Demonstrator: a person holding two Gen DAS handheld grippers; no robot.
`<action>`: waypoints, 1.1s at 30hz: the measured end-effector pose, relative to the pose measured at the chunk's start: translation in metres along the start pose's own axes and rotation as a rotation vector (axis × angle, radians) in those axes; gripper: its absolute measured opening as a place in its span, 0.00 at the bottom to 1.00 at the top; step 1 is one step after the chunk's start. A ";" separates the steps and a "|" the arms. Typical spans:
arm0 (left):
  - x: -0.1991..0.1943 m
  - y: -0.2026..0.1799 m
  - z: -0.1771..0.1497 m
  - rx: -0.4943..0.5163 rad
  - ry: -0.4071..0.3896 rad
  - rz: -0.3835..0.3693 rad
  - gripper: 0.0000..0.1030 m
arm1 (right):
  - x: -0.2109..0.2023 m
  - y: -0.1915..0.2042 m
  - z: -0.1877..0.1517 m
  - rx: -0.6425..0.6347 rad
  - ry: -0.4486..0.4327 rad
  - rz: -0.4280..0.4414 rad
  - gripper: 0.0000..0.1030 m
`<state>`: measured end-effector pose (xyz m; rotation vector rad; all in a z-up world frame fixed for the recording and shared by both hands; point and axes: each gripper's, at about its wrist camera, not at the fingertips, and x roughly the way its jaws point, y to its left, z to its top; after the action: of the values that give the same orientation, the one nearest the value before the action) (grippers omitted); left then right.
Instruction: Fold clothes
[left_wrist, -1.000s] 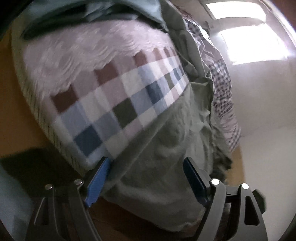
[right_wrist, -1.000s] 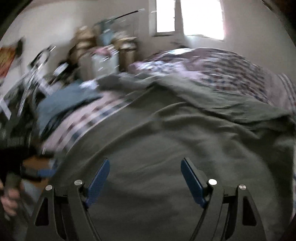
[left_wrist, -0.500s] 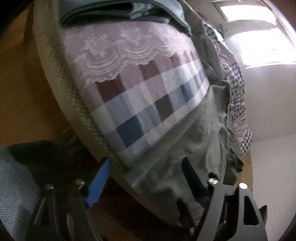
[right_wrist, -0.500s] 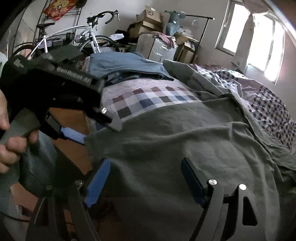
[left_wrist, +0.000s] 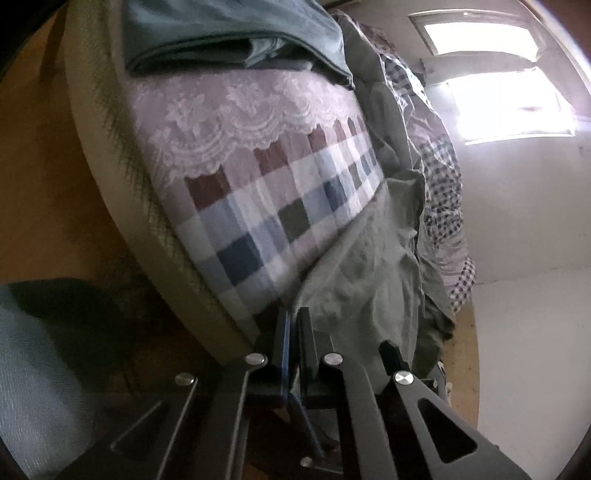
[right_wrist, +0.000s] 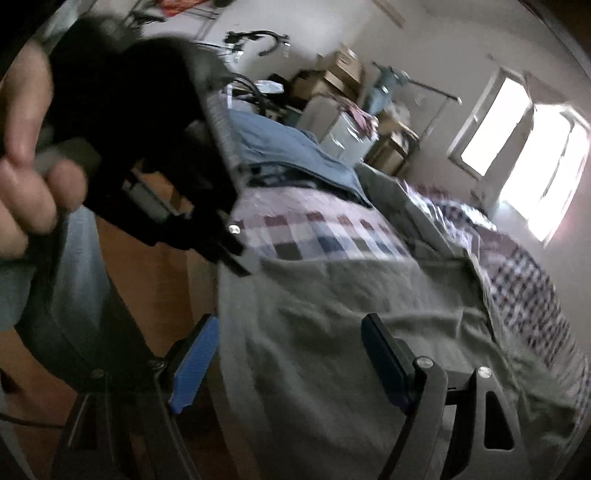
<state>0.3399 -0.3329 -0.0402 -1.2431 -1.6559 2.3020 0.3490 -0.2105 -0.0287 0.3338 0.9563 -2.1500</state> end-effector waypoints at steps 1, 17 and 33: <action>-0.001 -0.001 -0.001 0.004 0.006 -0.010 0.02 | 0.000 0.005 0.001 -0.023 -0.006 -0.005 0.80; -0.020 -0.021 0.001 0.030 0.054 -0.197 0.02 | 0.011 0.038 0.017 -0.219 -0.060 -0.246 0.41; -0.022 -0.018 -0.001 0.005 -0.005 -0.177 0.59 | -0.004 0.018 0.032 -0.169 -0.071 -0.118 0.01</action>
<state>0.3484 -0.3348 -0.0126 -1.0431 -1.6861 2.2053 0.3664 -0.2394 -0.0146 0.1200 1.1329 -2.1528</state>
